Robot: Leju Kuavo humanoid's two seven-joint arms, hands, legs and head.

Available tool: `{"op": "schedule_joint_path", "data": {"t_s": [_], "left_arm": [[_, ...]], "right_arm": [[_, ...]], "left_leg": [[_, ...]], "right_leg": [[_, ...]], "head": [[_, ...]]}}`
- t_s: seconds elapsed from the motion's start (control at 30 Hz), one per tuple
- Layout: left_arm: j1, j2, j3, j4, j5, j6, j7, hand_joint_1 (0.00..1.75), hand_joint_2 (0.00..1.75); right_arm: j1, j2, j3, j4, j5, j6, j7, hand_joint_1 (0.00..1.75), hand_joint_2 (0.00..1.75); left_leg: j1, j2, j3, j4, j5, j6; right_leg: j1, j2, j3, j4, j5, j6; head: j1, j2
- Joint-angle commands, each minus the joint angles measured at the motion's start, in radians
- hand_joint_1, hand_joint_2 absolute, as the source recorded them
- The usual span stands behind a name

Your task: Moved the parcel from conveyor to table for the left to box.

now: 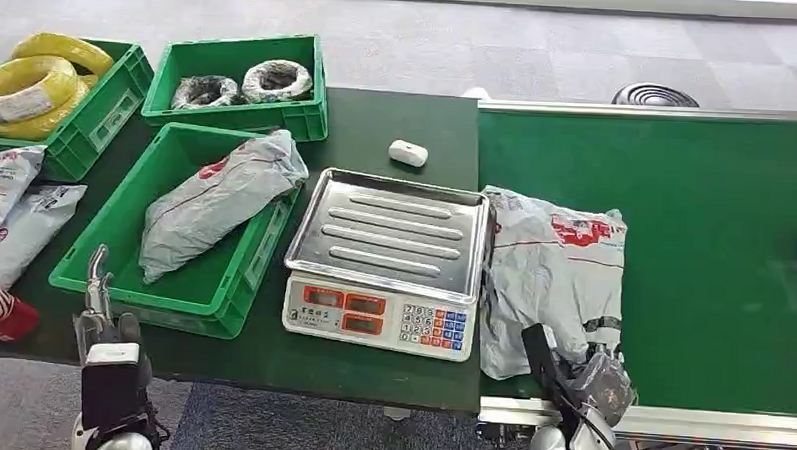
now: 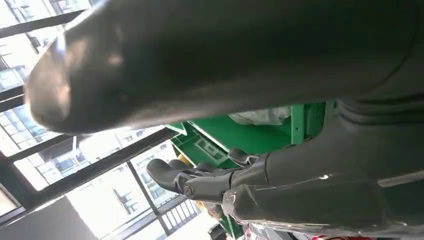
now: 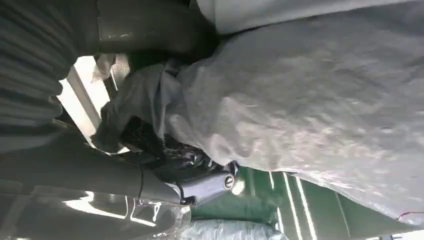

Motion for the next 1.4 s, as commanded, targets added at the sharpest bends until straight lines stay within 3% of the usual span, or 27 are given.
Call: {"op": "schedule_joint_path", "data": {"t_s": [0.03,0.1,0.13,0.33,0.4,0.43,0.5,0.57,0.6,0.67,0.77,0.87,0.93,1.03,1.23,1.4], "left_arm": [[0.0,0.009,0.003,0.03,0.006,0.002,0.0,0.0,0.0],[-0.003,0.009,0.005,0.031,0.005,0.001,0.0,0.0,0.0],[-0.004,0.01,0.005,0.033,0.005,0.001,0.001,0.0,0.0],[-0.006,0.013,0.006,0.044,0.005,0.006,0.0,0.0,0.0],[-0.008,0.014,0.005,0.047,0.005,0.008,-0.002,0.0,0.0],[-0.01,0.014,0.004,0.051,0.005,0.009,-0.003,0.0,0.0],[-0.011,0.016,0.003,0.055,0.006,0.01,-0.004,0.0,0.0],[-0.01,0.019,-0.003,0.063,0.008,0.013,-0.01,0.0,0.0],[-0.01,0.019,-0.003,0.063,0.008,0.013,-0.01,0.0,0.0],[-0.006,0.021,-0.013,0.075,0.015,0.016,-0.026,0.0,0.0],[-0.009,0.021,-0.028,0.095,0.023,0.023,-0.047,0.0,0.0],[-0.019,0.018,-0.034,0.104,0.023,0.024,-0.048,0.0,0.0],[-0.029,0.009,-0.037,0.105,0.023,0.031,-0.049,0.0,0.0],[-0.032,0.009,-0.046,0.109,0.023,0.034,-0.049,0.0,0.0],[-0.038,0.014,-0.05,0.115,0.023,0.038,-0.049,0.0,0.0],[-0.049,0.016,-0.048,0.117,0.025,0.039,-0.046,0.0,0.0]], "right_arm": [[0.008,0.019,-0.059,-0.018,-0.001,0.006,-0.039,1.34,1.75],[0.01,0.029,-0.061,-0.046,-0.004,0.006,-0.057,1.22,1.75],[0.016,0.039,-0.063,-0.077,-0.014,0.006,-0.079,1.05,1.75],[0.041,0.093,-0.061,-0.232,-0.046,0.006,-0.177,1.06,1.75],[0.052,0.117,-0.065,-0.309,-0.064,0.006,-0.235,1.01,1.75],[0.057,0.134,-0.064,-0.358,-0.082,0.006,-0.267,0.87,1.75],[0.066,0.153,-0.07,-0.427,-0.112,0.006,-0.326,0.87,1.75],[0.108,0.153,0.005,-0.584,-0.168,0.006,-0.354,0.72,1.75],[0.108,0.153,0.005,-0.584,-0.168,0.006,-0.354,0.72,1.75],[0.173,0.153,0.098,-0.805,-0.214,0.006,-0.397,0.63,1.75],[0.205,0.153,0.198,-1.034,-0.235,0.006,-0.444,0.7,1.75],[0.191,0.153,0.25,-1.062,-0.196,0.006,-0.404,0.84,1.75],[0.144,0.153,0.299,-1.091,-0.196,0.006,-0.448,0.82,1.75],[0.088,0.153,0.36,-1.061,-0.148,0.006,-0.409,0.8,1.75],[0.031,0.153,0.371,-1.044,-0.158,0.006,-0.41,0.93,1.75],[-0.01,0.153,0.352,-0.989,-0.172,0.006,-0.421,0.84,1.75]], "left_leg": [[0.0,0.001,0.0,-0.001,0.001,0.0],[0.0,0.002,-0.001,-0.001,0.001,0.0],[0.0,0.002,-0.001,-0.001,0.0,0.0],[-0.001,0.003,-0.002,-0.001,0.001,0.0],[-0.001,0.003,-0.002,-0.001,0.0,0.0],[-0.001,0.003,-0.002,0.0,0.0,0.0],[-0.001,0.002,-0.002,0.0,0.0,0.0],[-0.001,0.003,-0.003,-0.001,0.001,-0.001],[-0.001,0.002,-0.003,0.0,0.0,0.0],[-0.001,0.002,-0.004,-0.001,0.001,0.0],[-0.002,0.001,-0.006,0.001,0.0,0.0],[-0.002,0.003,-0.006,0.0,0.0,0.0],[-0.002,0.003,-0.006,0.0,0.0,0.0],[-0.002,0.004,-0.006,0.001,0.001,0.0],[-0.001,0.004,-0.004,0.0,0.001,0.0],[-0.001,0.003,-0.004,-0.001,0.001,0.0]], "right_leg": [[0.0,-0.003,0.0,-0.001,0.0,0.0],[0.0,-0.003,-0.001,-0.001,0.0,0.0],[0.0,-0.002,-0.001,-0.001,0.0,0.0],[0.0,-0.002,-0.002,0.0,0.0,0.0],[0.0,-0.002,-0.003,0.0,0.0,0.0],[0.0,-0.001,-0.003,0.001,0.0,0.0],[0.0,-0.001,-0.003,0.001,0.0,0.0],[0.0,-0.003,-0.004,0.001,0.0,0.0],[-0.001,-0.002,-0.004,0.001,0.0,0.0],[-0.001,-0.004,-0.004,0.001,0.0,0.0],[-0.002,-0.004,-0.007,0.003,-0.001,0.0],[-0.001,-0.001,-0.007,0.002,-0.001,0.0],[-0.001,-0.002,-0.006,0.002,0.0,0.0],[-0.001,0.0,-0.008,0.003,0.0,0.0],[0.0,-0.001,-0.005,0.001,0.001,0.0],[0.0,-0.001,-0.004,0.0,0.001,0.0]], "head": [[0.0,0.0],[0.0,0.0],[0.0,0.0],[0.0,0.0],[0.0,0.0],[0.0,0.0],[0.0,0.0],[0.0,0.0],[0.0,0.0],[0.0,0.0],[0.0,0.0],[0.0,0.0],[0.0,0.0],[0.0,0.0],[0.0,0.0],[0.0,0.0]]}}
